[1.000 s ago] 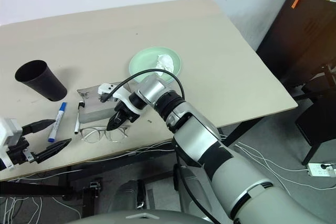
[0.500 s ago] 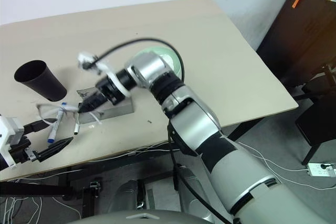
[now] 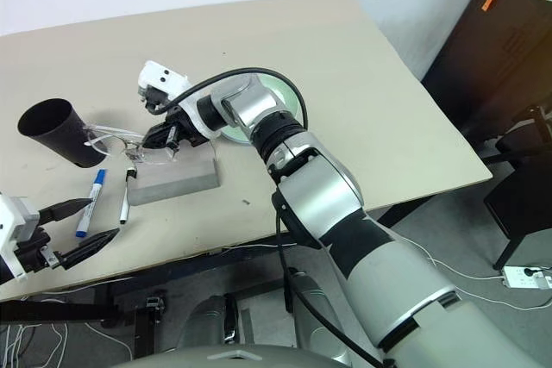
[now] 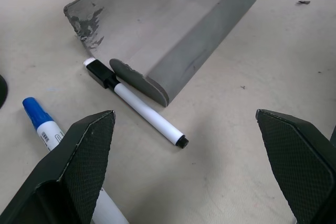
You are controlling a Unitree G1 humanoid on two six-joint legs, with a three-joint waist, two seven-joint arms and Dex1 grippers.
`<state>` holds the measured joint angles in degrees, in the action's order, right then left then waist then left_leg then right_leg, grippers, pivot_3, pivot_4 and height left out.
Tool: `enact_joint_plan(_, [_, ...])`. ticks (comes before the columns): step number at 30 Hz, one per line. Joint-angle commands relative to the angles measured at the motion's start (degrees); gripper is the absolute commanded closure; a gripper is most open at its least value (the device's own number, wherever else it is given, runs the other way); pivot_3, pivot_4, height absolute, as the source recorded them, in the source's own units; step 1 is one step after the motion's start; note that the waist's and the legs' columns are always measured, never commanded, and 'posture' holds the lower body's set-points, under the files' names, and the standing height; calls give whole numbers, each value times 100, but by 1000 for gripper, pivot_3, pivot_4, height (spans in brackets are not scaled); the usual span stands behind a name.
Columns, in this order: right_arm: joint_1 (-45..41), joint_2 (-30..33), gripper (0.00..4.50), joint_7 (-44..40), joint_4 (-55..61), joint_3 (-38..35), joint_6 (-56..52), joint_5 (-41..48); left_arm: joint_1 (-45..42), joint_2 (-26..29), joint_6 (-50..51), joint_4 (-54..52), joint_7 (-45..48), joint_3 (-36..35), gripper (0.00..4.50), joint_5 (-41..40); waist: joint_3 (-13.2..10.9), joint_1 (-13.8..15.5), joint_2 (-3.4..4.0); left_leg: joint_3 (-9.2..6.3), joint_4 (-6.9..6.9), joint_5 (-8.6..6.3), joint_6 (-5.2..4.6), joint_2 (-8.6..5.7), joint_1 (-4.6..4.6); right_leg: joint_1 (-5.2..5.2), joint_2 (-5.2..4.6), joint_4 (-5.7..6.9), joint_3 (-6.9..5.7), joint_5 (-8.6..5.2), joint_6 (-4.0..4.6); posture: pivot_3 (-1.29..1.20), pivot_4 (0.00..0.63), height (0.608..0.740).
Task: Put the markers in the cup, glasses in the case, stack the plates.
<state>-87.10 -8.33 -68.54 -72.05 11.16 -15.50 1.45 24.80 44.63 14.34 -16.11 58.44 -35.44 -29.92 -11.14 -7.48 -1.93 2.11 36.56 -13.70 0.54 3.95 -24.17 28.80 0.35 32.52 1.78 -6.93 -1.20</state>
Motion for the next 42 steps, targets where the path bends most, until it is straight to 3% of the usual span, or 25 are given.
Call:
enact_joint_plan(1, [-33,-16,4474,19,-105,39,170,-234,93,-30,-89,-224,-18,-273,0,-57,1,17,-2,0,0,0,-1,-1,0,5,0,13,0,-3,3,0,150,733])
enact_joint_plan(10, [338,-107,4474,-111,-267,350,194,-851,-71,-88,38,-270,-91,-316,0,-275,1,4,-3,-18,31,0,1,-6,60,-24,5,84,-1,-30,15,0,150,733])
enact_joint_plan(15, [431,-153,4474,-202,-241,366,248,-977,-47,-83,-39,-202,-86,-211,0,-152,-5,-8,6,-69,30,-10,17,2,68,-55,14,21,-54,-7,18,0,150,733])
enact_joint_plan(17, [440,-171,4474,-233,-231,361,263,-1000,-56,-99,-43,-211,-102,-189,0,-159,-19,10,43,-72,16,-11,17,76,43,-87,69,-99,-73,67,32,0,150,733])
enact_joint_plan(19, [440,-190,4474,-255,-223,354,283,-1007,-58,-108,-63,-202,-110,-168,0,-141,-4,30,18,-46,-1,-9,15,167,28,-84,68,-115,-107,81,35,0,150,733])
enact_joint_plan(21, [436,-205,4474,-261,-212,340,318,-1009,-49,-110,-75,-196,-108,-161,0,-127,14,53,-12,24,-13,-10,17,171,49,-63,88,-87,-106,54,77,0,150,733])
enact_joint_plan(27, [354,-238,2733,-117,-206,200,345,-937,-54,-95,-76,-174,-95,-158,0,-91,16,16,-16,44,-49,-1,2,158,79,-18,110,-2,-71,7,134,0,150,733])
enact_joint_plan(34, [276,-253,127,-57,-160,-61,350,-793,-183,-82,-48,-91,-98,-107,0,-88,17,16,-21,49,-36,0,1,155,101,6,117,80,-53,-19,155,0,150,733])
enact_joint_plan(39, [61,-221,23,56,-70,-757,121,-165,-345,-164,-24,-21,-166,-101,0,-174,14,-3,-15,-3,-35,-10,16,148,123,-20,142,48,-57,-13,157,0,150,733])
enact_joint_plan(42, [-74,-106,23,227,-11,-1125,-146,147,-491,-262,-18,52,-299,-155,0,-223,7,-1,-1,-100,-43,-10,16,159,107,-53,216,-72,-66,37,143,0,150,733])
